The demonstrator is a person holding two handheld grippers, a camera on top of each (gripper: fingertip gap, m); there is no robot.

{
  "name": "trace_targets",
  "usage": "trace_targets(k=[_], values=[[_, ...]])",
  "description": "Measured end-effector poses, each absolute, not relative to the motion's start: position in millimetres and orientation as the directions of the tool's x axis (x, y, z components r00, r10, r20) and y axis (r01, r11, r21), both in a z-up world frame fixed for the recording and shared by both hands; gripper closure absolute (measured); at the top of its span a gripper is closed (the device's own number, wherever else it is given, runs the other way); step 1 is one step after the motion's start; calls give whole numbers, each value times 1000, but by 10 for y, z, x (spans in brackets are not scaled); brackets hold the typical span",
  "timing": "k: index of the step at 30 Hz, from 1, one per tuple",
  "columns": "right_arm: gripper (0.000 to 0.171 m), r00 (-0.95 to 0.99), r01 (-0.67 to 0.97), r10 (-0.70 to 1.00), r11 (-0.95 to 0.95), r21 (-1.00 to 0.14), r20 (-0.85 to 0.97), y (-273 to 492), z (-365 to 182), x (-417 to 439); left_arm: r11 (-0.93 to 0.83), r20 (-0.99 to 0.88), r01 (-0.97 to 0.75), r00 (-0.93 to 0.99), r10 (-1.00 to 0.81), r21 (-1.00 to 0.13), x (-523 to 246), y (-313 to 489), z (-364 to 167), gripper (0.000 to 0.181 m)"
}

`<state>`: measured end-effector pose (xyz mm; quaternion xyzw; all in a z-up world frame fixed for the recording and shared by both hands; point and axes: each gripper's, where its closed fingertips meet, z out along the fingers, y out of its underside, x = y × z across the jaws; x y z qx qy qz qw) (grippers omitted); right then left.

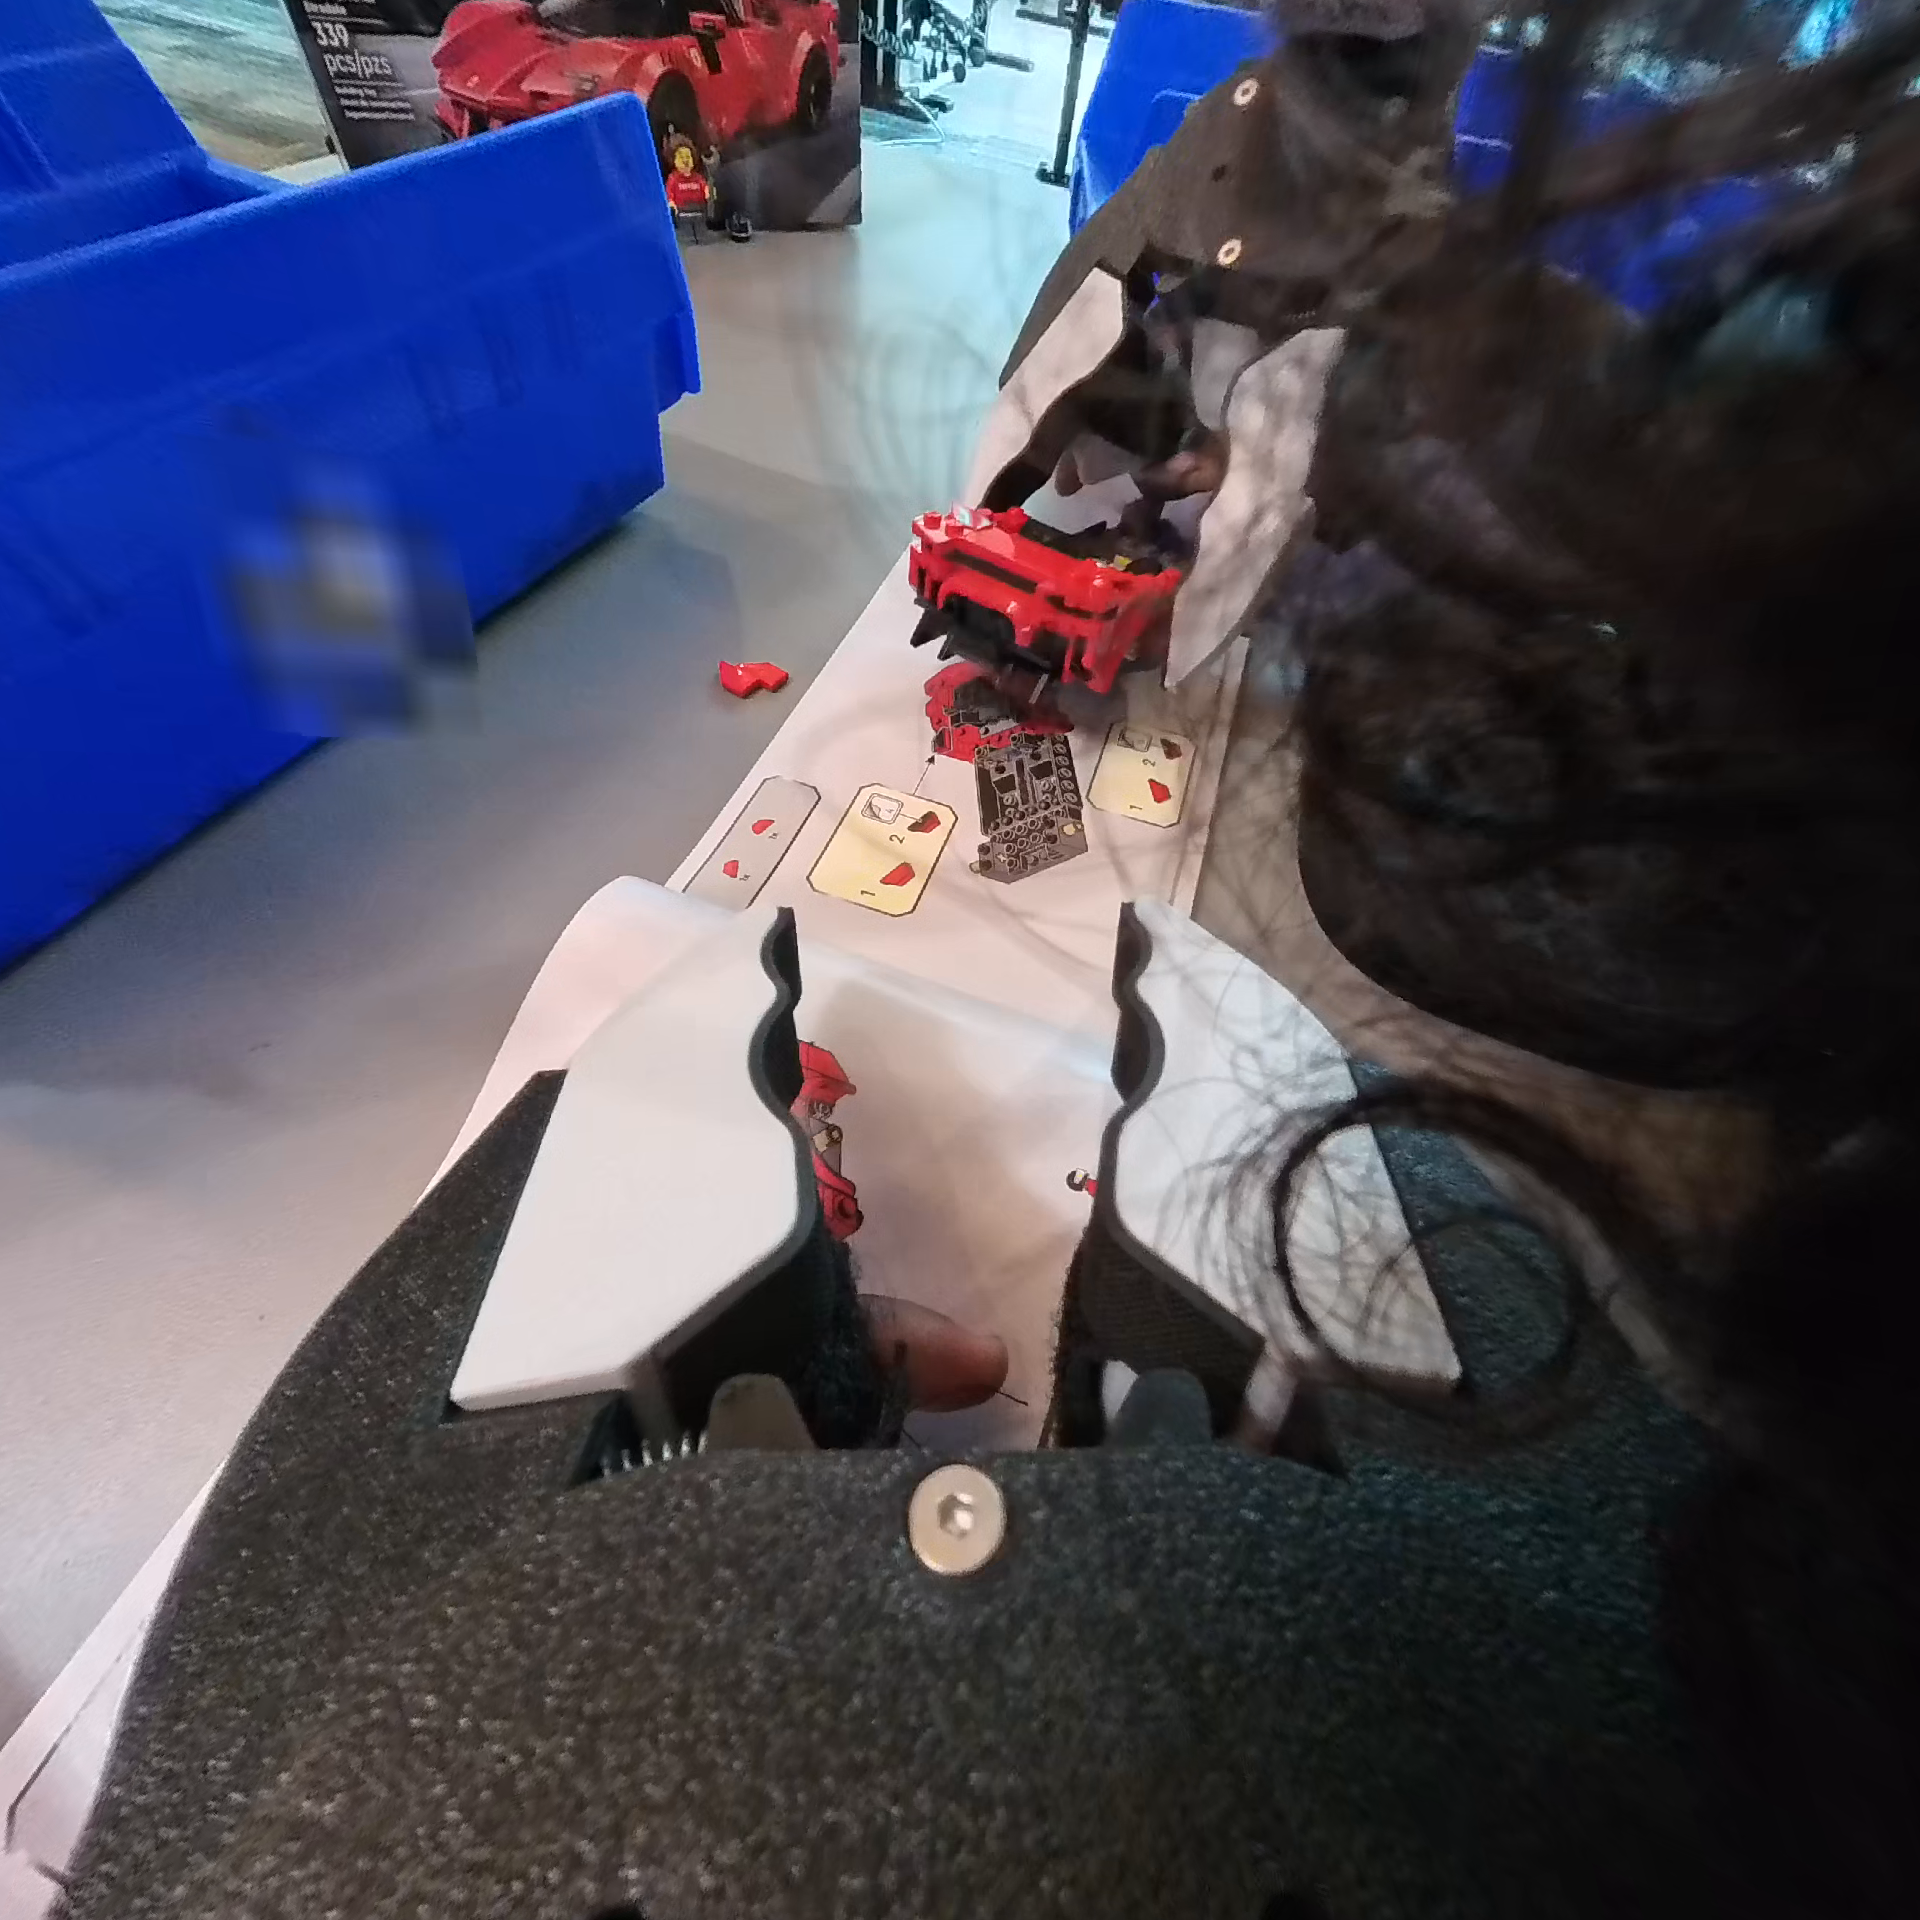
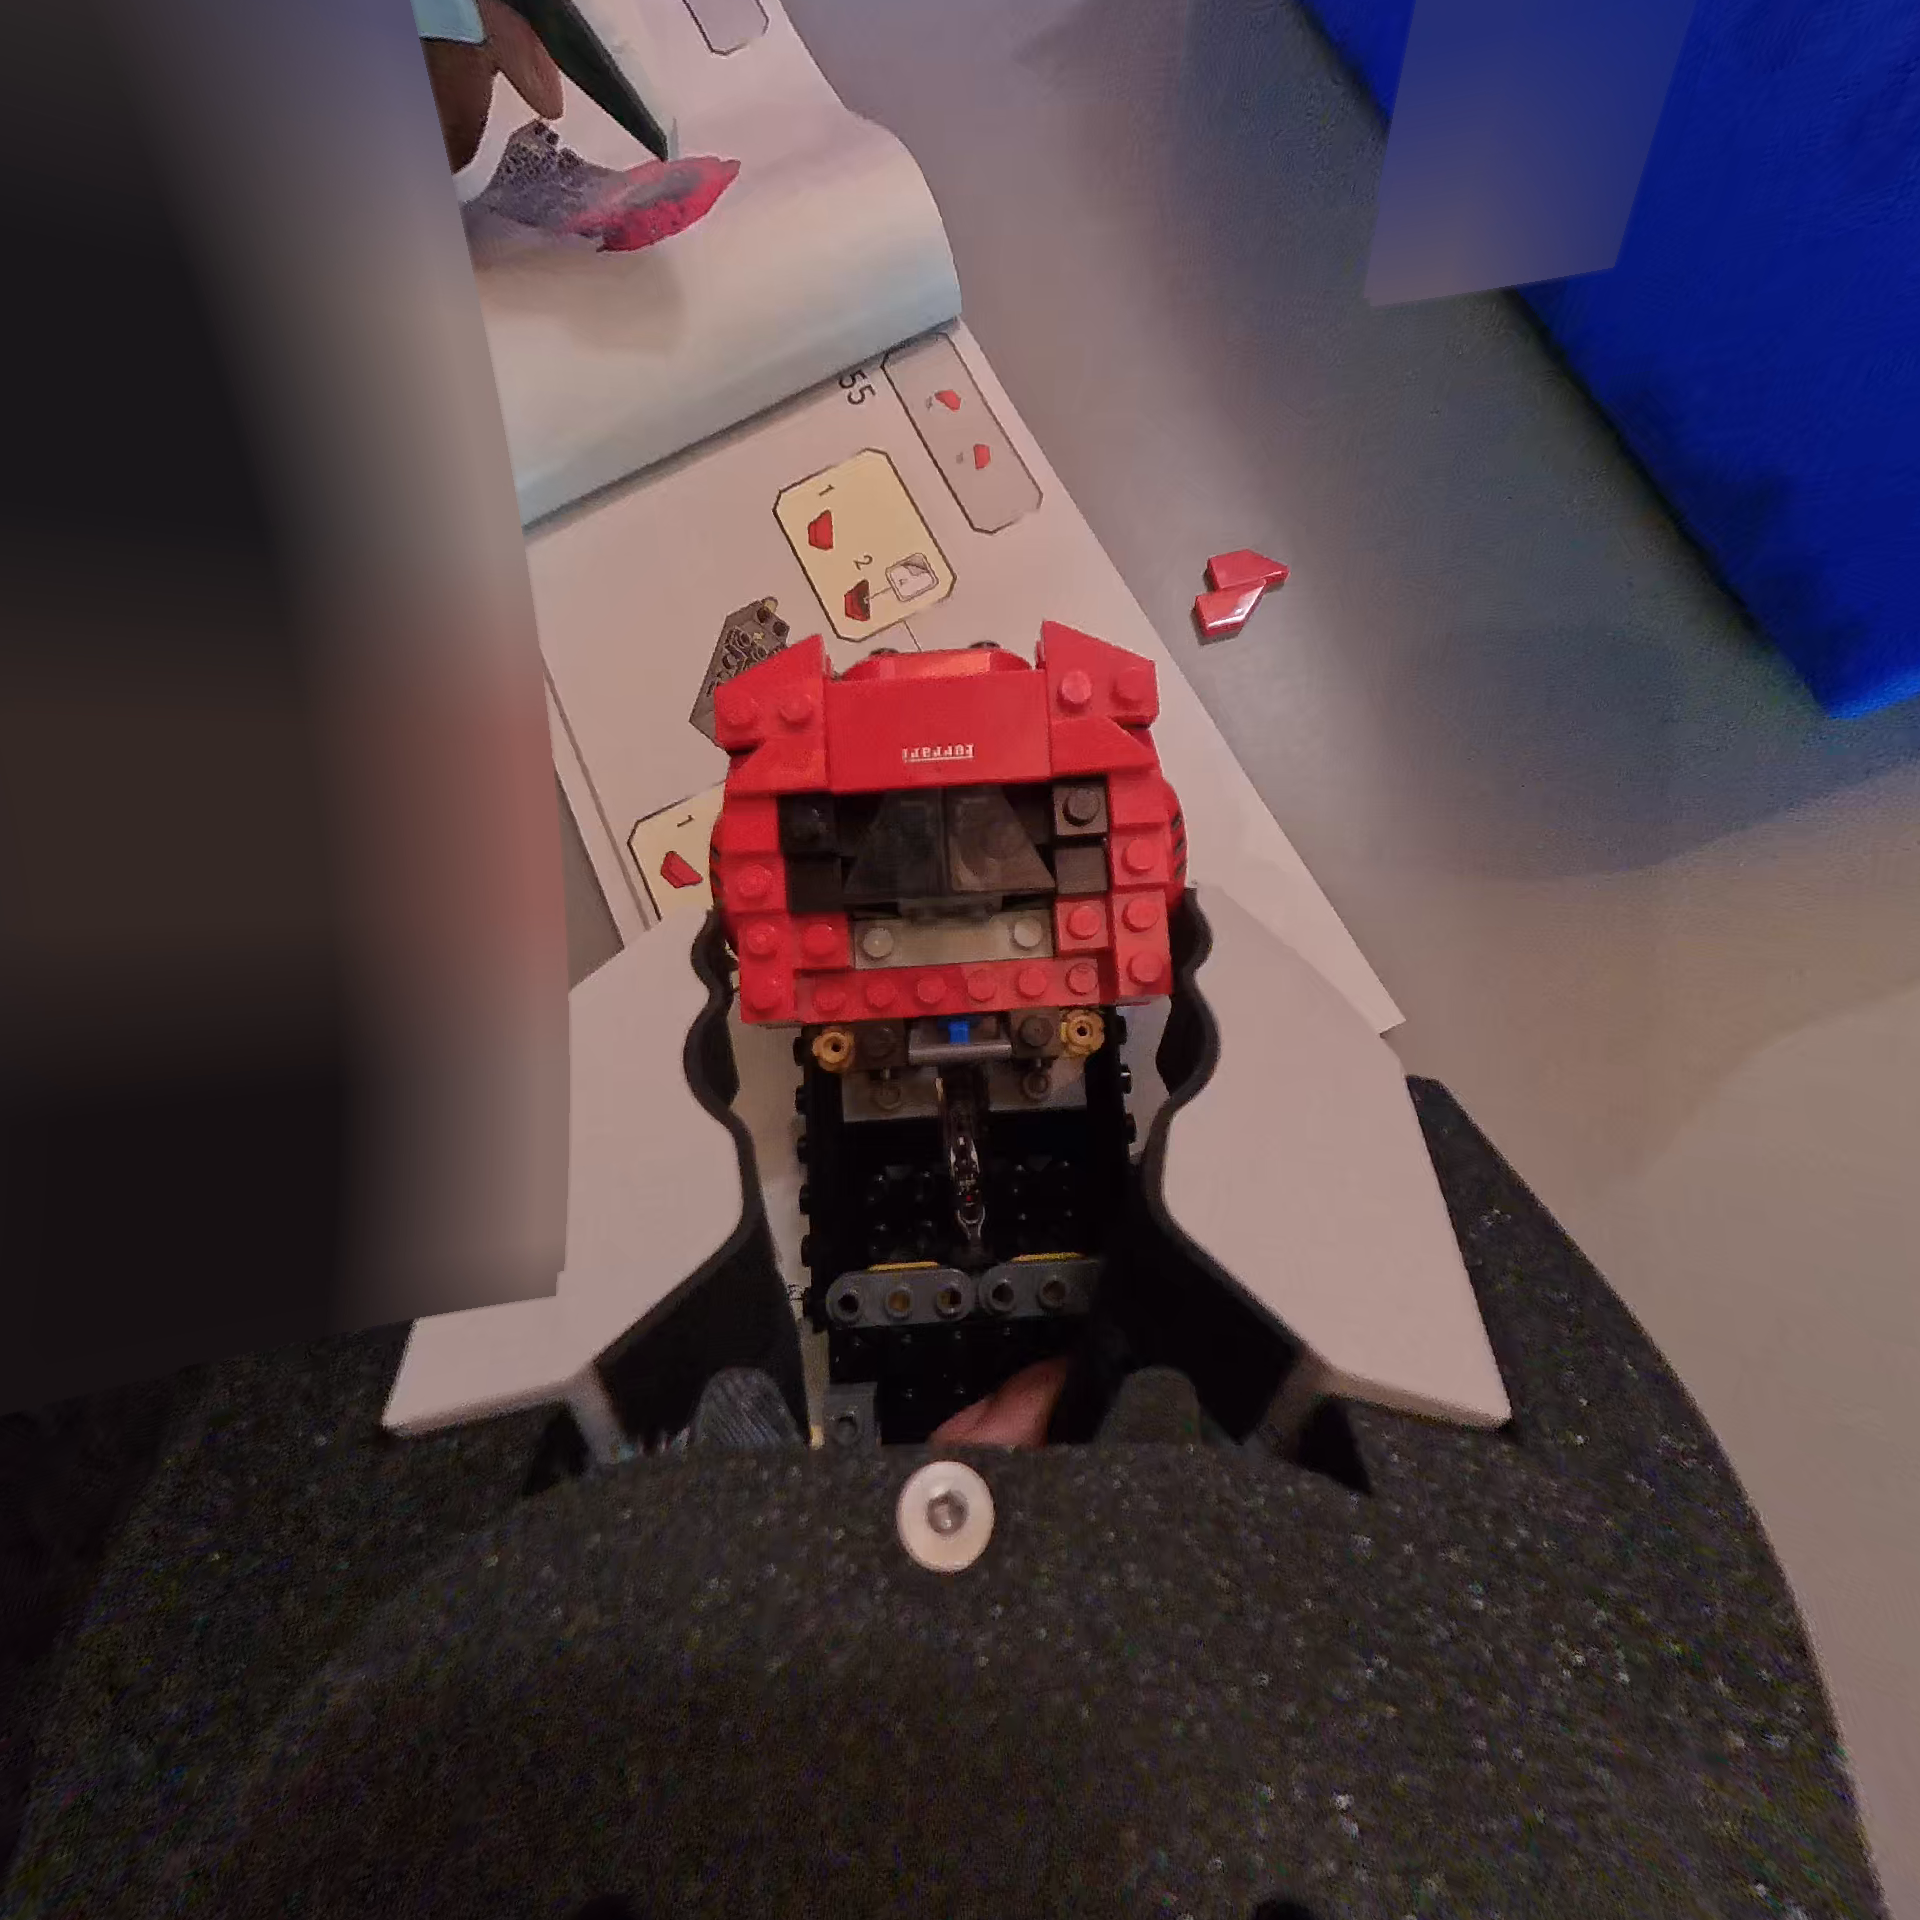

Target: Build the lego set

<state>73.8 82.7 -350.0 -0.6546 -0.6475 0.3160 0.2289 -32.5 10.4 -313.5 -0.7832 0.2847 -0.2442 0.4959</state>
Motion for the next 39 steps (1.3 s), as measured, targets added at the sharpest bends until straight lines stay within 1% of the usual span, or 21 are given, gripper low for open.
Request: trace_targets(k=[26, 30, 34, 39], values=[[91, -61, 727, 991, -38, -686, -120, 772, -3546, 741, -352, 99, -213, 717, -690, -911, -316, 103, -3151, 123], [91, -42, 733, 993, -45, -679, -111, 813, -3552, 775, -356, 101, -216, 716, -691, -909, -314, 101, -3160, 123], [91, 16, 723, 992, -96, -684, -122, 915, -3542, 818, -358, 101, -216, 716, -691, -908, -314, 101, -3162, 124], [91, 21, 727, 992, -100, -679, -123, 922, -3553, 825, -360, 103, -217, 716, -691, -907, -313, 100, -3165, 124]])
